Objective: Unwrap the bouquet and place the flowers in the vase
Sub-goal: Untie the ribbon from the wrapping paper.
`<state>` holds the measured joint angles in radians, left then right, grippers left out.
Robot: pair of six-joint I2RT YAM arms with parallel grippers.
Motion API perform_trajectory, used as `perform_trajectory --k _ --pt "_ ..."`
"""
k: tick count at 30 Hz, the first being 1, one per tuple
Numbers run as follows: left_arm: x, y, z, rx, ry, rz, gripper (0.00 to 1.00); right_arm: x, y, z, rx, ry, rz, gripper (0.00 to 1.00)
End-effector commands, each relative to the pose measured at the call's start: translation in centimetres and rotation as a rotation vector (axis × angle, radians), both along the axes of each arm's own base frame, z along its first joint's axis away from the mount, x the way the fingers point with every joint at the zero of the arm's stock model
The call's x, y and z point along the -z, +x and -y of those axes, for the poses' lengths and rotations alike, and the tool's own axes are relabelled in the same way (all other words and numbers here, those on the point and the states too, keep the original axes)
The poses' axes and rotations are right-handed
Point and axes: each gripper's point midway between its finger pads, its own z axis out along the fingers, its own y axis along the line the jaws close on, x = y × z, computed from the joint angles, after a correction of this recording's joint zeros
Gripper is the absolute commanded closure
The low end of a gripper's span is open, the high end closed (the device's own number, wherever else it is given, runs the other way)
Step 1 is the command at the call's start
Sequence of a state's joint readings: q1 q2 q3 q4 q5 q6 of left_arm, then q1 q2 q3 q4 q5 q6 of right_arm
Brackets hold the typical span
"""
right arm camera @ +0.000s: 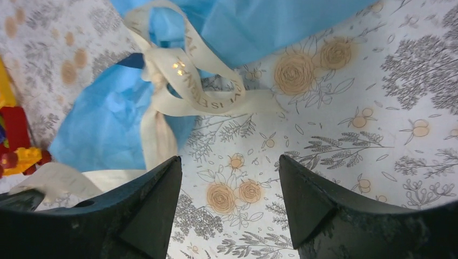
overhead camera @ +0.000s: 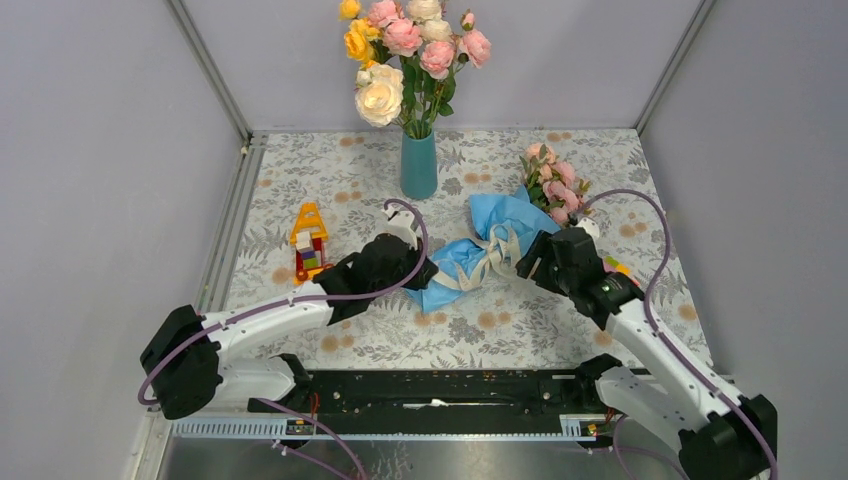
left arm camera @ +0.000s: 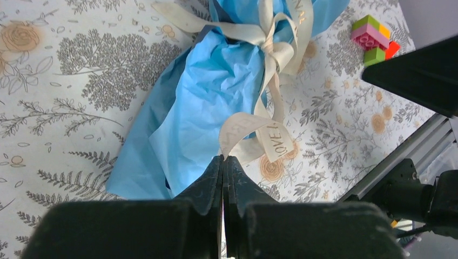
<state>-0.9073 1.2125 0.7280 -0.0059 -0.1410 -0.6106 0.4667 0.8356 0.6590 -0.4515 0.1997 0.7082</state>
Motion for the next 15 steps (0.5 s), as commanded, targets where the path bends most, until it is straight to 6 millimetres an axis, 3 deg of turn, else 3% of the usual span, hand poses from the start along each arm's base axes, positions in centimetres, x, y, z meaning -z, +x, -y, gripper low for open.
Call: perform_trajectory --k 1,6,10,15 --pt "-0.9 -0.7 0.2 0.040 -0.044 -0.007 1.00 1.3 1.7 -2.1 -0.074 0.081 -0.016 0.29" --pt "-0.7 -0.6 0.2 0.040 -0.046 -0.014 1.00 4.2 1.4 -2.5 -0.092 0.083 -0.066 0.33" --pt "-0.4 -0.5 0.0 0.035 -0.035 -0.036 1.00 5.3 0.4 -3.4 -0.179 0.101 -0.013 0.33" --pt "-0.5 -0.2 0.3 0.042 -0.043 -0.048 1.00 5.9 0.2 -3.6 -0.248 -0.093 0.049 0.30"
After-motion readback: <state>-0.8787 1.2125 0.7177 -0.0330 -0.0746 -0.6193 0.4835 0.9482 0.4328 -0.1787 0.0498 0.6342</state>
